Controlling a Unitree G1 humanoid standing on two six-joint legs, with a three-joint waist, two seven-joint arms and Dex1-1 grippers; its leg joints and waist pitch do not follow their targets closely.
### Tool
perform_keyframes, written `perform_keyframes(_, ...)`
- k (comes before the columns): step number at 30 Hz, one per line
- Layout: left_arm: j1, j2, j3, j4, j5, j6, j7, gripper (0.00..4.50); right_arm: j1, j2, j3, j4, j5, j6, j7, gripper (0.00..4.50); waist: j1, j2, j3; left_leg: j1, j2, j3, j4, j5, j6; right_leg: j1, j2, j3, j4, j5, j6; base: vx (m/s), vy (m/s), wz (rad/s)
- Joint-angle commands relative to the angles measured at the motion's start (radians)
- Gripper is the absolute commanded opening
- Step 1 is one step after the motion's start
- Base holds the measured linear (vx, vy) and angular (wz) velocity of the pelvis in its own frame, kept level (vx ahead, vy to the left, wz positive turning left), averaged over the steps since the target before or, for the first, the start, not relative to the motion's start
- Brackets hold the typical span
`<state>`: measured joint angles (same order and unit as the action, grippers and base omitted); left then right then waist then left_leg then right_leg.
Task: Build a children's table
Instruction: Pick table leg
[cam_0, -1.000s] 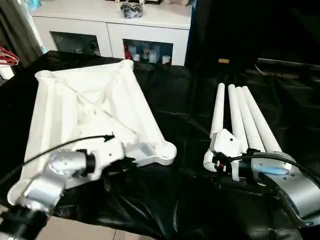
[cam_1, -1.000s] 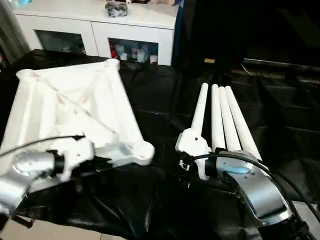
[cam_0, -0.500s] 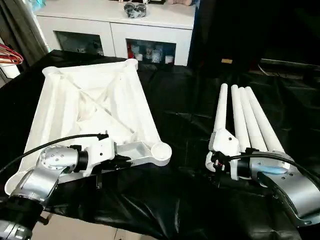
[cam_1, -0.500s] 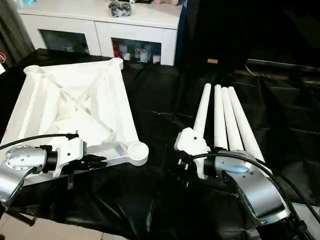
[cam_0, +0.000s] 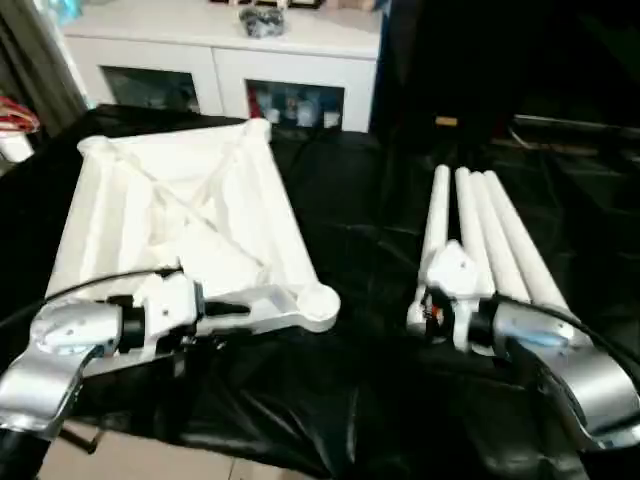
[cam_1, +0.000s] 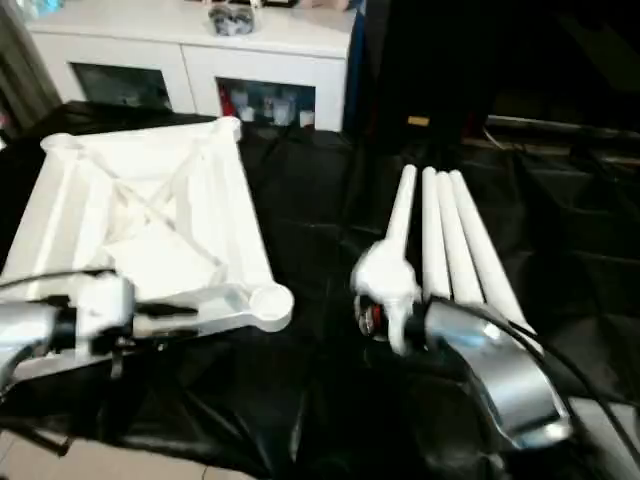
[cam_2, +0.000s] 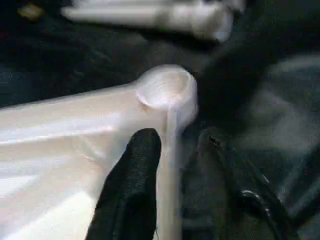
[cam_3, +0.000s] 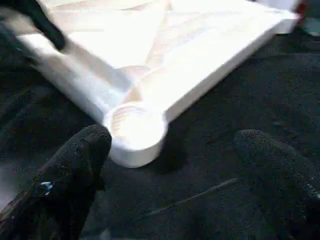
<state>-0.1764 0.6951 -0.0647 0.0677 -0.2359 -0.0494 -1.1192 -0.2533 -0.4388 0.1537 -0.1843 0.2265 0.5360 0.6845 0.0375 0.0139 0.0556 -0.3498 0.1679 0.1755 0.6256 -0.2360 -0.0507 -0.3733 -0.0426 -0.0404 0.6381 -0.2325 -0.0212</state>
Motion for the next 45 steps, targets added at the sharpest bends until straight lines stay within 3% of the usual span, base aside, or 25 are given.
perform_keyframes(1, 0.002, -0.029, 0.03, -0.071, -0.024, 0.088, 0.085, 1.77, -0.04, 0.03, -0.054, 0.052, -0.023, 0.063, -0.103, 4.5, -0.003, 0.013, -0.048, 0.015, 0.067, -0.025, -0.088, -0.168, -0.027, 0.029, -0.096, 0.06, -0.073, -0.108, -0.272, 0.0, 0.0, 0.0)
perform_keyframes(3, -0.006, -0.068, 0.032, -0.11, -0.024, 0.136, 0.149, 1.85, -0.083, 0.065, -0.085, 0.103, -0.03, 0.123, -0.176, 4.5, 0.001, 0.01, -0.048, 0.015, 0.064, -0.024, -0.086, -0.153, -0.038, 0.029, -0.098, 0.061, -0.078, -0.145, -0.255, 0.0, 0.0, 0.0)
perform_keyframes(8, -0.026, -0.15, 0.007, -0.212, -0.037, 0.267, 0.264, 2.18, -0.173, 0.123, -0.137, 0.21, -0.064, 0.257, -0.324, 4.5, -0.004, 0.006, -0.054, 0.003, 0.058, -0.024, -0.082, -0.081, -0.037, 0.039, -0.093, 0.062, -0.069, -0.068, -0.235, 0.0, 0.0, 0.0)
perform_keyframes(14, -0.043, -0.169, -0.041, -0.28, -0.032, 0.355, 0.278, 2.64, -0.261, 0.171, -0.187, 0.334, -0.092, 0.34, -0.461, 4.5, -0.004, 0.003, -0.057, -0.002, 0.053, -0.022, -0.078, -0.04, -0.04, 0.04, -0.088, 0.061, -0.067, -0.046, -0.22, 0.0, 0.0, 0.0)
perform_keyframes(21, -0.059, -0.142, -0.07, -0.324, -0.028, 0.407, 0.255, 3.05, -0.343, 0.206, -0.192, 0.453, -0.08, 0.463, -0.481, 4.5, -0.002, 0.007, -0.06, 0.0, 0.054, -0.021, -0.078, -0.03, -0.034, 0.04, -0.087, 0.06, -0.063, 0.006, -0.233, 0.0, 0.0, 0.0)
perform_keyframes(22, -0.059, -0.138, -0.073, -0.33, -0.027, 0.415, 0.256, 3.3, -0.346, 0.21, -0.193, 0.46, -0.077, 0.469, -0.479, 4.5, -0.001, 0.008, -0.059, 0.001, 0.054, -0.02, -0.078, -0.034, -0.038, 0.038, -0.087, 0.059, -0.063, 0.0, -0.233, 0.0, 0.0, 0.0)
perform_keyframes(27, -0.06, -0.106, -0.085, -0.392, -0.058, 0.492, 0.232, 3.3, -0.371, 0.212, -0.167, 0.529, -0.082, 0.557, -0.479, 4.5, -0.001, 0.007, -0.059, 0.0, 0.054, -0.02, -0.079, -0.035, -0.048, 0.04, -0.087, 0.059, -0.061, -0.005, -0.236, 0.0, 0.0, 0.0)
perform_keyframes(28, -0.06, -0.102, -0.086, -0.398, -0.063, 0.504, 0.229, 3.3, -0.373, 0.212, -0.167, 0.536, -0.083, 0.56, -0.482, 4.5, 0.0, 0.008, -0.058, 0.001, 0.054, -0.02, -0.079, -0.039, -0.05, 0.038, -0.087, 0.058, -0.063, -0.012, -0.237, 0.0, 0.0, 0.0)
perform_keyframes(29, -0.059, -0.098, -0.087, -0.404, -0.067, 0.514, 0.225, 3.41, -0.374, 0.213, -0.169, 0.54, -0.083, 0.564, -0.484, 4.2, -0.001, -0.002, -0.057, 0.0, 0.054, -0.017, -0.079, -0.043, -0.049, 0.038, -0.087, 0.059, -0.065, -0.018, -0.234, 0.0, 0.0, 0.0)
perform_keyframes(31, -0.061, -0.077, -0.091, -0.428, -0.075, 0.549, 0.212, 3.41, -0.386, 0.214, -0.174, 0.567, -0.084, 0.577, -0.483, 4.12, 0.001, 0.004, -0.056, 0.001, 0.054, -0.019, -0.081, -0.05, -0.053, 0.037, -0.089, 0.059, -0.065, -0.05, -0.227, 0.0, 0.0, 0.0)
perform_keyframes(33, -0.062, -0.065, -0.093, -0.443, -0.086, 0.57, 0.199, 3.41, -0.392, 0.212, -0.172, 0.58, -0.085, 0.584, -0.476, 4.04, 0.001, 0.003, -0.055, 0.002, 0.054, -0.018, -0.081, -0.058, -0.059, 0.035, -0.089, 0.06, -0.067, -0.073, -0.22, 0.0, 0.0, 0.0)
perform_keyframes(34, -0.062, -0.063, -0.093, -0.445, -0.086, 0.572, 0.197, 3.41, -0.392, 0.212, -0.173, 0.581, -0.084, 0.584, -0.476, 3.76, 0.0, -0.001, -0.055, 0.0, 0.054, -0.018, -0.081, -0.051, -0.057, 0.036, -0.087, 0.059, -0.067, -0.064, -0.218, 0.0, 0.0, 0.0)
perform_keyframes(38, -0.07, -0.05, -0.096, -0.458, -0.074, 0.578, 0.199, 3.41, -0.405, 0.21, -0.178, 0.6, -0.081, 0.579, -0.475, 3.58, 0.001, 0.002, -0.055, 0.0, 0.054, -0.018, -0.081, -0.048, -0.056, 0.036, -0.088, 0.059, -0.066, -0.058, -0.217, 0.0, 0.0, 0.0)
perform_keyframes(45, -0.082, -0.053, -0.104, -0.459, -0.054, 0.571, 0.216, 3.41, -0.42, 0.214, -0.193, 0.614, -0.077, 0.554, -0.474, 2.83, 0.002, -0.001, -0.057, -0.001, 0.054, -0.018, -0.08, -0.036, -0.053, 0.037, -0.089, 0.059, -0.065, -0.049, -0.217, 0.0, 0.0, 0.0)
